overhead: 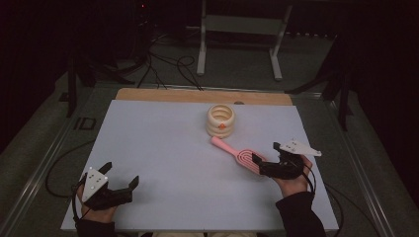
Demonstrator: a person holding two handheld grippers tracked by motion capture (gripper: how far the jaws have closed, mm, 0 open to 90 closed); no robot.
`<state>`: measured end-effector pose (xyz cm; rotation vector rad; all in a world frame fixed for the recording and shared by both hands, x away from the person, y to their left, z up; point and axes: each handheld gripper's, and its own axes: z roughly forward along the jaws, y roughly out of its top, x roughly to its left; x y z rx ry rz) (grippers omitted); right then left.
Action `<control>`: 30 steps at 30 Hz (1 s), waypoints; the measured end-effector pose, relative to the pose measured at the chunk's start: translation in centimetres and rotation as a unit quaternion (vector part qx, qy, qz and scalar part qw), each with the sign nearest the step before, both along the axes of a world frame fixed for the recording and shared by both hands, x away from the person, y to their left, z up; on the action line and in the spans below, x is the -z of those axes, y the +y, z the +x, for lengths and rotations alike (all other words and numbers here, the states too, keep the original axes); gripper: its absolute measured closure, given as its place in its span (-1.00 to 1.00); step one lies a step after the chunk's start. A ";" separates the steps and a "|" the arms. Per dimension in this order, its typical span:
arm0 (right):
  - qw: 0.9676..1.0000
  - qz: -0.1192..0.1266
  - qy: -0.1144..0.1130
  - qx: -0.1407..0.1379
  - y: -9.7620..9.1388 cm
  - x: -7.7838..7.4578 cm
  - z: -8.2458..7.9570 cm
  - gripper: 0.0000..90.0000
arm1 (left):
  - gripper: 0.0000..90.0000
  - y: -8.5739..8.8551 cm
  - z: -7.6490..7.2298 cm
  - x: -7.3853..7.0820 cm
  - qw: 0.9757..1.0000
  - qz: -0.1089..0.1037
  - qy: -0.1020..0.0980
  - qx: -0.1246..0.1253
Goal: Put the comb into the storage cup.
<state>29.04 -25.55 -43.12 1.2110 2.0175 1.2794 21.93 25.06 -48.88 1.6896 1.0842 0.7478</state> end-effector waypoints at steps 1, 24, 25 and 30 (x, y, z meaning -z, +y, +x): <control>1.000 0.002 0.000 0.000 0.1 -0.1 0.1 -0.80 | -0.99 0.0 0.0 0.0 1.000 0.000 0.000 0.000; 0.999 -0.022 0.013 -0.022 3.4 -0.9 2.1 -0.78 | -0.99 0.0 0.0 0.0 1.000 0.001 0.000 0.000; 0.999 -0.024 0.013 -0.022 3.5 -0.9 2.1 -0.78 | -0.99 0.0 0.0 0.0 1.000 0.001 0.000 0.000; 0.999 -0.026 0.018 -0.023 3.8 -0.8 2.4 -0.78 | -0.99 -0.1 0.0 0.0 1.000 0.000 0.000 0.000</control>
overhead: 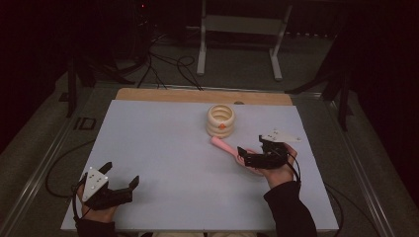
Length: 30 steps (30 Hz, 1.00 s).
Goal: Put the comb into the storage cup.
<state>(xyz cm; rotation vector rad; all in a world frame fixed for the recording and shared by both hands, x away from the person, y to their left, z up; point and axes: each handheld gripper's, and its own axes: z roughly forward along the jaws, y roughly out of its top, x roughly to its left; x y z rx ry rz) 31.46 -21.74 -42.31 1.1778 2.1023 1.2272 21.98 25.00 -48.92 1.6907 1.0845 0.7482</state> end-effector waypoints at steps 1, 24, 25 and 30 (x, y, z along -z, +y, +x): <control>1.000 0.001 0.001 0.000 0.1 0.0 0.1 -0.78 | -0.99 0.0 0.0 0.0 1.000 0.000 0.000 0.000; 1.000 -0.014 0.017 -0.005 2.3 0.1 2.9 -0.73 | -0.99 0.0 0.0 0.0 1.000 0.002 0.000 0.001; 1.000 -0.015 0.018 -0.006 2.3 0.1 3.0 -0.72 | -0.99 0.0 0.0 0.0 1.000 0.003 0.000 0.001; 1.000 -0.015 0.021 -0.004 2.7 0.3 3.5 -0.71 | -0.99 0.1 0.0 0.0 1.000 0.002 0.000 0.000</control>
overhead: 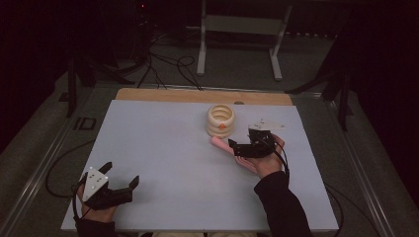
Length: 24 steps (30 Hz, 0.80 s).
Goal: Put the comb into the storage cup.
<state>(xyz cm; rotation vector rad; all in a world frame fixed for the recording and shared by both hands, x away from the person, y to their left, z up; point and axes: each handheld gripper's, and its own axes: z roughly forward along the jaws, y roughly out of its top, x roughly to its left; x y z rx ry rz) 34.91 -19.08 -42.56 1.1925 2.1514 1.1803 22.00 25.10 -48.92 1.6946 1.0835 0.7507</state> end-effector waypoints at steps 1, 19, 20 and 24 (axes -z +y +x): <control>1.000 0.000 0.000 0.000 0.0 0.0 0.0 -0.71 | -0.99 0.0 0.0 0.0 1.000 0.000 0.000 0.000; 0.999 -0.008 0.041 0.008 1.0 1.7 2.1 0.06 | -0.99 0.1 0.0 0.0 1.000 0.002 0.001 -0.002; 0.999 -0.008 0.041 0.008 1.0 1.7 2.1 0.19 | -0.99 0.1 0.0 0.0 1.000 0.001 0.001 -0.002; 0.998 -0.017 0.063 0.005 1.5 2.6 2.8 0.60 | -0.99 0.1 0.0 0.0 1.000 0.001 0.000 -0.003</control>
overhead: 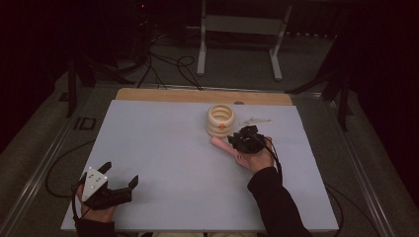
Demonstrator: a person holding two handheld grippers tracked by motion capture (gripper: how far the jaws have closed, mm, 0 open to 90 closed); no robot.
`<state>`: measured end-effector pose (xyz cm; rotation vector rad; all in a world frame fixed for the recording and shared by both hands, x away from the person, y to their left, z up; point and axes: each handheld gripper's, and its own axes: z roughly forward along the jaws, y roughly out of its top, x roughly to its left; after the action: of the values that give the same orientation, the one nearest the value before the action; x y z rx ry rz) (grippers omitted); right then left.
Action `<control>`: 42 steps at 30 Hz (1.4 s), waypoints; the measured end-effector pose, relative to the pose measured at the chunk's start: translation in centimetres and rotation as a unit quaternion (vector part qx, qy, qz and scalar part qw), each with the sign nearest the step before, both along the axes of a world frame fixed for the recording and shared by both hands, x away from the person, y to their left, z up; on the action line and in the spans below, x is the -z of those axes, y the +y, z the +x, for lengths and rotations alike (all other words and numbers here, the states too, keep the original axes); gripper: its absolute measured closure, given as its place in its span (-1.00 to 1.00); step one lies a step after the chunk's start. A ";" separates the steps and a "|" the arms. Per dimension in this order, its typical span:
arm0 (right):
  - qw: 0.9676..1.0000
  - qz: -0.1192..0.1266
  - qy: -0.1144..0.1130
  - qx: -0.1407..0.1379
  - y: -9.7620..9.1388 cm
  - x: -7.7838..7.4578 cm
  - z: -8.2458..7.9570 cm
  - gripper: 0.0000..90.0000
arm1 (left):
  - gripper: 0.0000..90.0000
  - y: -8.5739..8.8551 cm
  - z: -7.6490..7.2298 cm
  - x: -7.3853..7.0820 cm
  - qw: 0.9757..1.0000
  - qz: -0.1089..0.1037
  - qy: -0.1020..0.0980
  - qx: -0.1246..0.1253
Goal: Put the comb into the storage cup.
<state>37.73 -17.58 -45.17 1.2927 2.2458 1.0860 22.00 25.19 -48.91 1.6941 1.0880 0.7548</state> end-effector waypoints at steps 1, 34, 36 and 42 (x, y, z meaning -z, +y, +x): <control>1.000 -0.004 0.002 -0.001 0.1 0.2 0.1 0.66 | -0.99 0.0 0.0 0.0 1.000 0.000 0.000 0.000; 0.993 -0.053 0.095 0.036 1.8 4.2 2.8 0.99 | -0.99 0.2 0.0 0.0 1.000 -0.001 0.001 -0.002; 0.993 -0.053 0.097 0.032 1.8 4.2 2.7 0.99 | -0.99 0.2 0.0 0.0 1.000 -0.002 0.001 -0.002; 0.993 -0.061 0.104 -0.002 2.5 4.0 1.8 0.99 | -0.99 0.1 0.0 0.0 1.000 0.000 0.001 -0.002</control>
<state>39.51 -15.04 -49.21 1.4074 2.4236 0.8326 22.04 25.31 -48.90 1.6934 1.0923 0.7562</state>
